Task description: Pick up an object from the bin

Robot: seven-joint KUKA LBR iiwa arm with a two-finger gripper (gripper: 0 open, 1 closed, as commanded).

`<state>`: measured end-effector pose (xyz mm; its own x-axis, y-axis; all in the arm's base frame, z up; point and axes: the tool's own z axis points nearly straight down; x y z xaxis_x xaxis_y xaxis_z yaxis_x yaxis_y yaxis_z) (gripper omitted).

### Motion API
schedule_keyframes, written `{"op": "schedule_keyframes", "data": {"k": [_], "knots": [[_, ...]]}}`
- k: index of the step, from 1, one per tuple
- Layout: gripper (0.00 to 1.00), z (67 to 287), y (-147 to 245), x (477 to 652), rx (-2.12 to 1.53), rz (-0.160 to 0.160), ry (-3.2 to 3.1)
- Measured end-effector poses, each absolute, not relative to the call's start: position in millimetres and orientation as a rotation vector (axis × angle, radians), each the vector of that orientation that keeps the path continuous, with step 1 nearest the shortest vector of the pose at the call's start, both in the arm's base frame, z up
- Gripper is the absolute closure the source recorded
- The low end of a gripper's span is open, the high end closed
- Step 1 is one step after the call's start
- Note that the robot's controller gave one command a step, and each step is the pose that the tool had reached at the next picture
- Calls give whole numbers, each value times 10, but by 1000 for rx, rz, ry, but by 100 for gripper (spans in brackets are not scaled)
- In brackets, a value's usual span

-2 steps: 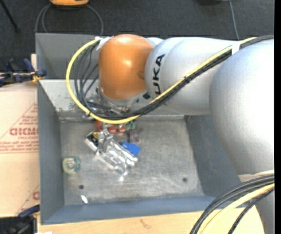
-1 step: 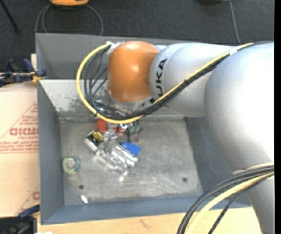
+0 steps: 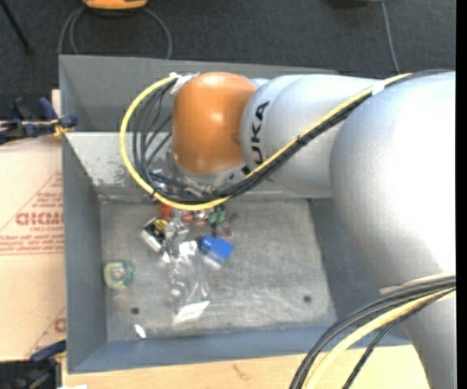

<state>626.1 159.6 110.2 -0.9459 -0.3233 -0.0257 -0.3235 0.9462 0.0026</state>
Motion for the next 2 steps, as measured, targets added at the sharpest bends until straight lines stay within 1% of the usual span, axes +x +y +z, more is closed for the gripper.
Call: {"op": "schedule_keyframes", "data": {"k": [1, 2], "knots": [[0, 1112, 1543, 6229, -303, 6, 3104], [0, 1099, 1536, 6248, -356, 6, 3100]]}}
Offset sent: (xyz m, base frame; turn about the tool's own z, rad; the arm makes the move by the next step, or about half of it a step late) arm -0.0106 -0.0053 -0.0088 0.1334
